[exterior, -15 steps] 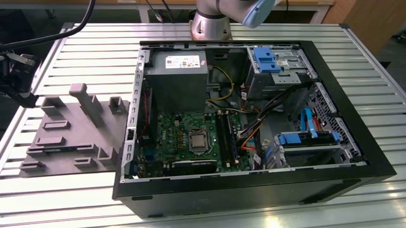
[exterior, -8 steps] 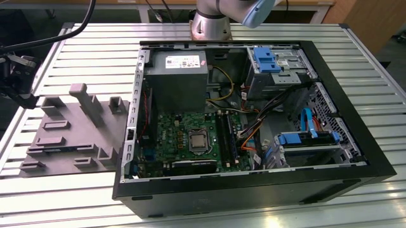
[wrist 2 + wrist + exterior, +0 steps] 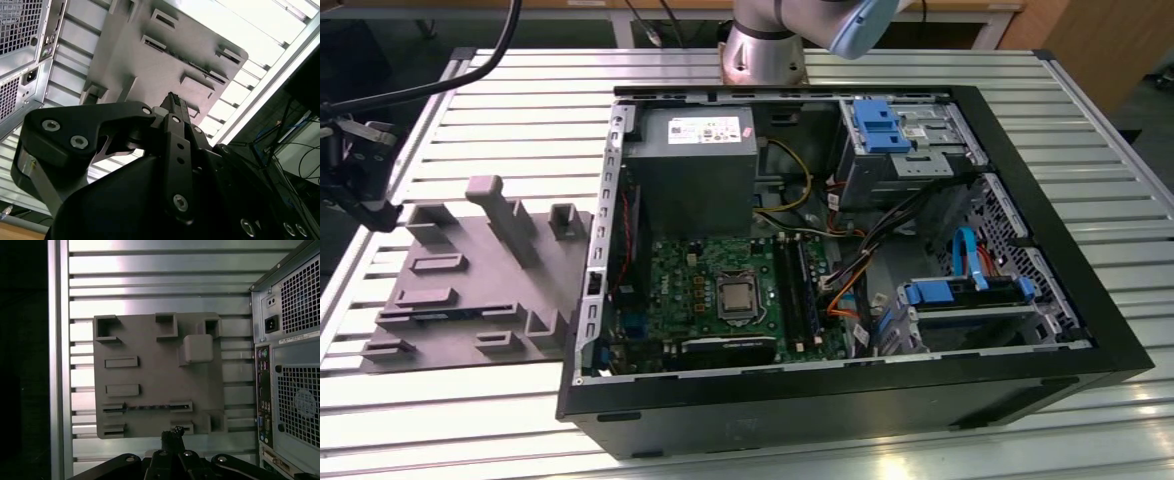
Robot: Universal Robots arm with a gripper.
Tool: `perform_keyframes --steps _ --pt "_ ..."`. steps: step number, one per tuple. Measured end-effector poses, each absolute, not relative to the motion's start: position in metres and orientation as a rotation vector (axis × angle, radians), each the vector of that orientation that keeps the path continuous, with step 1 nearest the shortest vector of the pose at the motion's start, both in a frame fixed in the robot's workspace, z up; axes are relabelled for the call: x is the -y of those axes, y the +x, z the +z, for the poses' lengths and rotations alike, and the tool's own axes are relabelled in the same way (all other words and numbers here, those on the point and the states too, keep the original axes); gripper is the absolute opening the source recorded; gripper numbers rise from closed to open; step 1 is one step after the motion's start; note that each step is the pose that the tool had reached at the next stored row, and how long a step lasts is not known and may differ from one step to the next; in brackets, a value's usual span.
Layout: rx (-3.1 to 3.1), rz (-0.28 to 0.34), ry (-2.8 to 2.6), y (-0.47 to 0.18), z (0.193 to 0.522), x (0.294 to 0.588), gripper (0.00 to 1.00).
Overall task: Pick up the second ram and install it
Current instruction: 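Reach for the second ram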
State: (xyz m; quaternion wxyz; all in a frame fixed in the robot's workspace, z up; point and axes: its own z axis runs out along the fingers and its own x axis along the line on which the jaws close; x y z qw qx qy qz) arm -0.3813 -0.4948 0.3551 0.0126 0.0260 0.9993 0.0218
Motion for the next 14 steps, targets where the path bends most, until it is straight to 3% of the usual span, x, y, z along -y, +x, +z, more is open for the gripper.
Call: perform_keyframes --steps 14 --pt "-3.115 0.068 0.081 -0.3837 0.3474 0.4948 0.11"
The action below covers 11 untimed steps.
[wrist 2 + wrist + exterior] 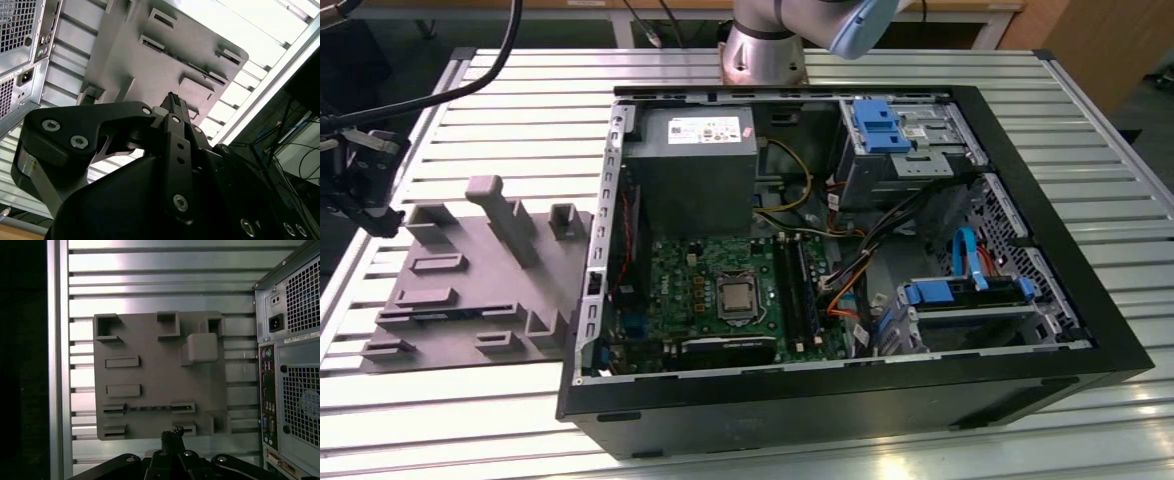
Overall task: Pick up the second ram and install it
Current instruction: 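Reach for the second ram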
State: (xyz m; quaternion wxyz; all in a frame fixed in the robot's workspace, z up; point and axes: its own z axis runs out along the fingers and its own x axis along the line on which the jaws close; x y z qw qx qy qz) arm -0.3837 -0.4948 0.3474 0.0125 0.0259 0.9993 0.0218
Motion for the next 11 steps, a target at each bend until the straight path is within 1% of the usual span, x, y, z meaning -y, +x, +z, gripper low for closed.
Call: perform_keyframes --steps 11 --pt "-3.115 0.068 0.081 -0.387 0.3416 0.4949 0.11"
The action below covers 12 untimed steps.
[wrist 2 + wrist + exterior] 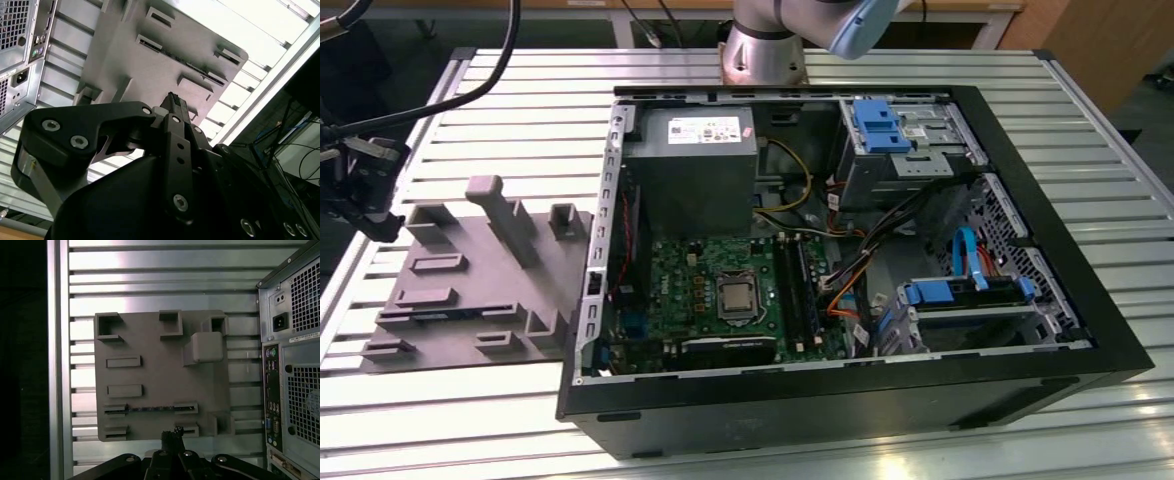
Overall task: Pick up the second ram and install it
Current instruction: 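Reach for the second ram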
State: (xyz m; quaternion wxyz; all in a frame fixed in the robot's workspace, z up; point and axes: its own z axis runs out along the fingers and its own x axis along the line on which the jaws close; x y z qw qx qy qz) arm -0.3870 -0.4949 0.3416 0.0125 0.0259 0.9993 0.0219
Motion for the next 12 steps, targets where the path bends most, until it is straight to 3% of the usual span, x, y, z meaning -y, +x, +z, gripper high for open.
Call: perform_keyframes --steps 12 --pt "-3.115 0.068 0.081 -0.3914 0.3347 0.4949 0.11"
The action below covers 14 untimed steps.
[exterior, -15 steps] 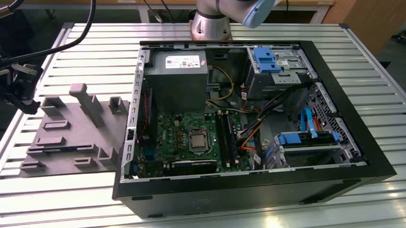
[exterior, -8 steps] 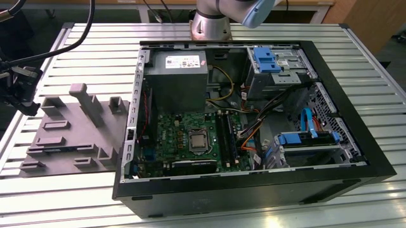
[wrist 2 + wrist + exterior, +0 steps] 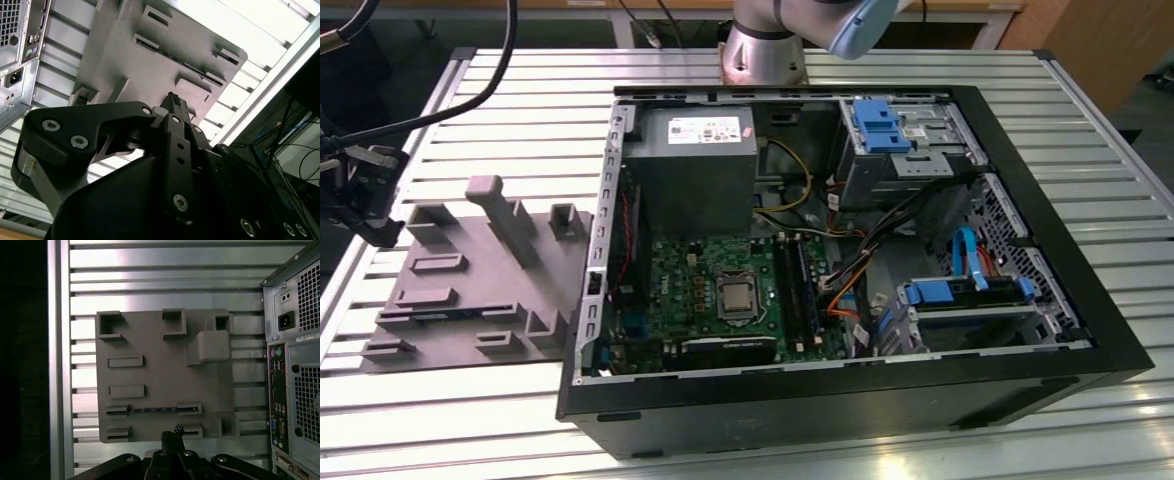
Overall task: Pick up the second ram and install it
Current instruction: 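Reach for the second ram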
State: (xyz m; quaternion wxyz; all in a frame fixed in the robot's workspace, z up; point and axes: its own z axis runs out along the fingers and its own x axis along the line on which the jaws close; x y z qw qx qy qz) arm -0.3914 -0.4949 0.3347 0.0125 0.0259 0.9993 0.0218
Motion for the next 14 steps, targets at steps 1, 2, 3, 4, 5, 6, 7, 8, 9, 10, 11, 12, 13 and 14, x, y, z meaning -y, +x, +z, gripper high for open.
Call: perform_keyframes --steps 1,2,3,4,5,6,7,8,9,10,11,12,13,14 --pt "-3.115 0.068 0.081 -0.3918 0.3341 0.4949 0.11" --pt "-3.115 0.068 0.081 -0.3921 0.3335 0.4949 0.11" --pt "-3.115 0.068 0.081 -0.3924 0.3329 0.4949 0.11" --pt "-3.115 0.068 0.081 -0.3928 0.3322 0.4949 0.11" --pt "-3.115 0.068 0.08 -0.3931 0.3317 0.4949 0.11" --pt "-3.115 0.068 0.081 -0.3935 0.331 0.495 0.11" --pt "-3.115 0.068 0.081 -0.3938 0.3305 0.495 0.11" --pt "-3.115 0.068 0.081 -0.3942 0.3299 0.495 0.11" --pt "-3.115 0.068 0.081 -0.3945 0.3293 0.495 0.11" --pt "-3.115 0.068 0.08 -0.3948 0.3287 0.495 0.11" --pt "-3.115 0.068 0.08 -0.3952 0.3282 0.495 0.11" --pt "-3.115 0.068 0.08 -0.3954 0.3276 0.495 0.11" --pt "-3.115 0.068 0.081 -0.3958 0.327 0.495 0.11" --pt "-3.115 0.068 0.08 -0.3961 0.3264 0.495 0.11"
